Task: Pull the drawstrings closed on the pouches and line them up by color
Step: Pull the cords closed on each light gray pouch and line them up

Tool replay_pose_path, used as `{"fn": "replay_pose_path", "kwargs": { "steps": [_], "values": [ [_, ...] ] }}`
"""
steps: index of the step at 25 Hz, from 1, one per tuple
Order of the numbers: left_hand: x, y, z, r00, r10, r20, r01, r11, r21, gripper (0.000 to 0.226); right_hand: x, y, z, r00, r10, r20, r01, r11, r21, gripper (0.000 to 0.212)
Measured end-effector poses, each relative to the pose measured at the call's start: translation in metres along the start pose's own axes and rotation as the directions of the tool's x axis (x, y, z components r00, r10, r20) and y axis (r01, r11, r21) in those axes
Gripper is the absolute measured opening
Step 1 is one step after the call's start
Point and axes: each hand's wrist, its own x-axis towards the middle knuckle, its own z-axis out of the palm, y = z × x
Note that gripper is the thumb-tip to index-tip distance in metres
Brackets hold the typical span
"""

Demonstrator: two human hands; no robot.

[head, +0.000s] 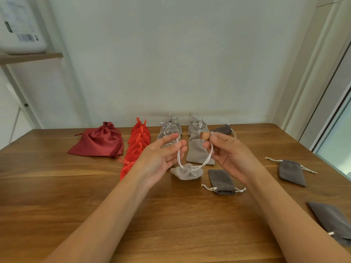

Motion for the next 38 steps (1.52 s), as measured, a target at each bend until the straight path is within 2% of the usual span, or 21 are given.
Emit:
{"fn": "replay_pose_path", "kwargs": {
  "steps": [2,5,7,9,13,15,18,22,24,28,30,32,34,36,38],
  "values": [
    [-0.001,-0.002,0.003,0.998,-0.057,0.003,0.057,0.997,0.044,0.032,-0.001,0.002,0.003,0.999,-0.044,0.019,0.046,0.994,-0.102,0.024],
    [-0.006,-0.005,0.006,0.995,-0.080,0.052,0.063,0.958,0.279,0.010,-0.001,0.004,0.008,0.993,-0.072,0.090,0.087,0.979,-0.186,0.024],
    [-0.009,-0.007,0.008,0.990,-0.060,0.124,0.000,0.899,0.439,0.011,-0.001,0.008,0.011,0.990,-0.086,0.115,0.111,0.966,-0.233,0.025],
    [-0.010,-0.009,0.009,0.985,-0.050,0.166,-0.039,0.869,0.493,0.013,0.000,0.012,0.013,0.988,-0.110,0.110,0.138,0.943,-0.301,0.029],
    [-0.012,-0.010,0.012,0.976,-0.069,0.207,-0.041,0.873,0.486,0.012,0.001,0.015,0.016,0.974,-0.211,0.083,0.225,0.866,-0.446,0.026],
    [-0.013,-0.012,0.014,0.974,-0.057,0.221,-0.062,0.866,0.497,0.022,0.000,0.013,0.019,0.971,-0.231,0.069,0.236,0.853,-0.466,0.019],
    [-0.011,-0.014,0.014,0.988,-0.003,0.155,-0.073,0.870,0.487,0.022,-0.002,0.010,0.022,0.977,-0.197,0.086,0.215,0.861,-0.462,0.015],
    [-0.004,-0.007,0.007,0.997,0.024,0.071,-0.042,0.964,0.262,0.016,0.002,0.014,0.016,0.991,-0.110,0.070,0.130,0.855,-0.502,0.037],
    [-0.002,-0.004,0.006,0.998,0.009,0.063,-0.019,0.985,0.171,0.020,0.002,0.018,0.015,0.994,-0.078,0.070,0.104,0.824,-0.557,0.033],
    [-0.006,0.001,0.004,0.989,0.021,0.145,-0.058,0.966,0.252,0.016,0.000,0.015,0.014,0.996,-0.065,0.058,0.086,0.841,-0.533,0.022],
    [-0.005,0.002,0.000,0.982,0.131,0.132,-0.175,0.897,0.407,0.007,0.000,0.011,0.012,0.998,-0.055,0.019,0.057,0.860,-0.507,0.016],
    [-0.003,0.000,-0.004,0.934,0.342,0.105,-0.330,0.710,0.622,0.010,0.000,0.010,0.014,0.999,-0.045,0.012,0.045,0.860,-0.508,0.016],
    [-0.002,-0.006,-0.006,0.829,0.539,0.147,-0.433,0.453,0.779,0.012,-0.001,0.012,0.018,0.998,-0.057,0.040,0.069,0.863,-0.500,0.028],
    [-0.005,-0.011,-0.005,0.695,0.675,0.246,-0.512,0.226,0.829,0.011,-0.002,0.013,0.023,0.997,-0.072,0.028,0.077,0.870,-0.486,0.042],
    [-0.006,-0.012,-0.004,0.598,0.742,0.304,-0.586,0.146,0.797,0.012,-0.001,0.014,0.023,0.998,-0.065,-0.014,0.051,0.878,-0.477,0.047]
  ]
}}
